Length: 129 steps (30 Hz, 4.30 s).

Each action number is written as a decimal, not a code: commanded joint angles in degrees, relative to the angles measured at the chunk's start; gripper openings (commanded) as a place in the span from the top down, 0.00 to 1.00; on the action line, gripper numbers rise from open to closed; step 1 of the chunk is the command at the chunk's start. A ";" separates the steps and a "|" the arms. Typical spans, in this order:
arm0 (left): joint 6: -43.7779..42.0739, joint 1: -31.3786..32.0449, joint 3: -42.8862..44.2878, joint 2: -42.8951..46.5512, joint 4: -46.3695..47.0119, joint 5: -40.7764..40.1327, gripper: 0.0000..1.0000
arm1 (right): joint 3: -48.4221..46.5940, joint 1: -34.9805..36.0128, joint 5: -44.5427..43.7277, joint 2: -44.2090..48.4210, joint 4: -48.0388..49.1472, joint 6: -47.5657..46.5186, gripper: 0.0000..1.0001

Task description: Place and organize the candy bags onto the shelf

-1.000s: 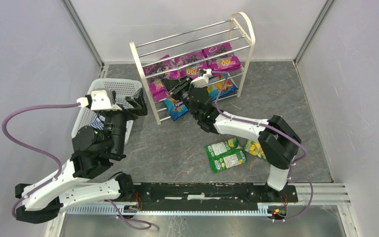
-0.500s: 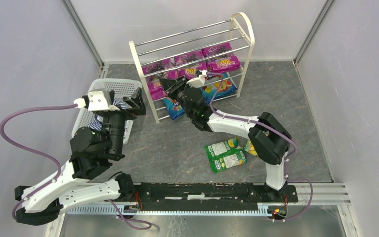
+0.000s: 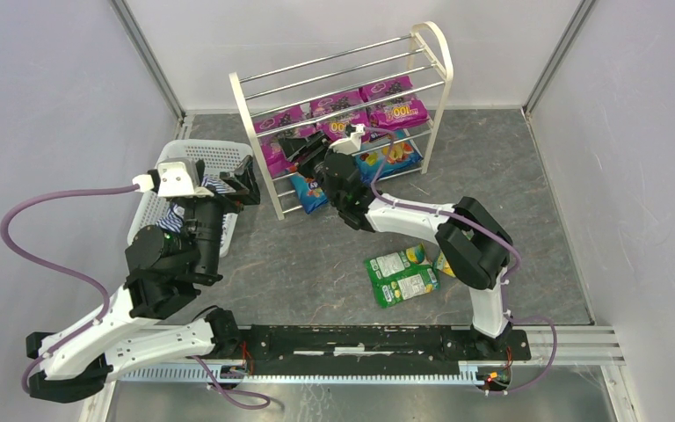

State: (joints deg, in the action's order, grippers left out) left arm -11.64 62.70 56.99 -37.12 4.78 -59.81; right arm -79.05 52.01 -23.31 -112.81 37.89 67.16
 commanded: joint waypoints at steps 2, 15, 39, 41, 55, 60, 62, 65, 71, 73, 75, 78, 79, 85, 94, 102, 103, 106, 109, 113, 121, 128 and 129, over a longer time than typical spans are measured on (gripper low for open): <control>0.77 -0.76 0.27 -0.62 0.91 0.82 0.02 | -0.63 0.65 5.98 3.37 -0.76 2.20 0.31; 1.84 -1.56 0.49 -1.54 -0.07 1.55 0.02 | 3.12 1.62 5.68 3.61 4.99 3.68 0.44; 2.36 -1.79 0.66 -2.21 -0.64 2.29 0.02 | -6.09 0.25 2.87 -1.41 11.06 0.19 0.66; 2.42 -1.79 0.74 -2.25 -0.72 2.31 0.02 | -6.36 0.20 2.58 -1.25 11.04 -0.18 0.66; 2.75 -1.96 0.75 -2.42 -0.95 2.41 0.02 | 2.19 -0.16 3.82 -0.49 7.10 3.51 0.63; 2.98 -2.01 0.84 -2.60 -1.17 2.51 0.02 | 1.48 -0.15 6.15 1.12 2.50 1.32 0.49; 2.98 -1.99 0.84 -2.61 -1.17 2.51 0.02 | 2.16 -0.16 7.89 1.98 0.88 0.62 0.40; 2.94 -1.97 0.84 -2.67 -1.17 2.51 0.02 | 5.02 -0.14 9.54 4.40 -0.68 0.47 0.31; 3.48 -2.07 1.02 -2.86 -1.61 2.68 0.02 | 10.32 -0.15 11.55 8.83 -1.41 -0.81 0.28; 3.54 -2.06 1.02 -3.02 -1.68 2.78 0.02 | 11.69 -0.20 11.51 9.83 -1.09 -1.08 0.33; 3.57 -2.05 1.06 -3.20 -1.78 2.77 0.02 | 12.46 -0.15 11.12 10.66 -0.82 -1.37 0.44; 3.68 -2.06 1.10 -3.50 -1.95 2.86 0.02 | 12.38 -0.16 10.45 10.54 -0.46 -2.00 0.51; 3.73 -2.11 1.10 -3.55 -1.96 2.86 0.02 | 11.94 -0.31 10.21 10.31 -0.52 -2.03 0.54; 3.85 -2.08 1.11 -4.34 -2.05 2.95 0.02 | 8.43 -1.04 9.97 6.97 -0.43 -1.23 0.67; 3.99 -2.12 1.02 -4.80 -2.14 3.03 0.02 | 7.73 -1.88 10.46 5.86 0.36 -1.54 0.70; 4.53 -2.13 1.02 -5.04 -2.38 3.60 0.02 | 19.15 -1.85 15.90 14.95 1.09 -8.09 0.46; 4.66 -2.08 1.02 -5.13 -2.40 3.59 0.02 | 20.67 -1.70 16.62 16.62 0.16 -9.57 0.44; 4.90 -2.12 0.86 -5.60 -2.49 3.59 0.02 | 27.01 -1.64 18.30 21.75 -2.75 -14.85 0.39; 4.91 -2.15 0.71 -6.60 -2.37 3.45 0.02 | 32.83 -1.64 17.01 28.13 -9.15 -23.43 0.32; 6.11 -2.22 1.51 -8.01 -3.72 3.84 0.02 | 37.98 -1.69 13.45 34.51 -20.72 -32.73 0.27; 15.46 -2.14 6.84 -10.06 -13.71 8.55 0.00 | 46.78 -1.69 6.11 47.88 -40.55 -42.84 0.21; 37.98 -2.19 2.00 -6.93 -26.22 26.53 0.00 | 51.72 -2.69 2.55 59.37 -48.79 -43.71 0.05; 40.42 -2.17 0.25 -6.49 -26.51 29.52 0.00 | 52.49 -3.79 3.81 60.32 -48.78 -43.48 0.04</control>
State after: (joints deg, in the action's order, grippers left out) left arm 12.27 60.82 61.78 -45.58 -15.64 -42.96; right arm -28.99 50.13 -18.24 -56.62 -7.25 25.52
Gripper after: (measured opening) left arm 0.996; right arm 0.937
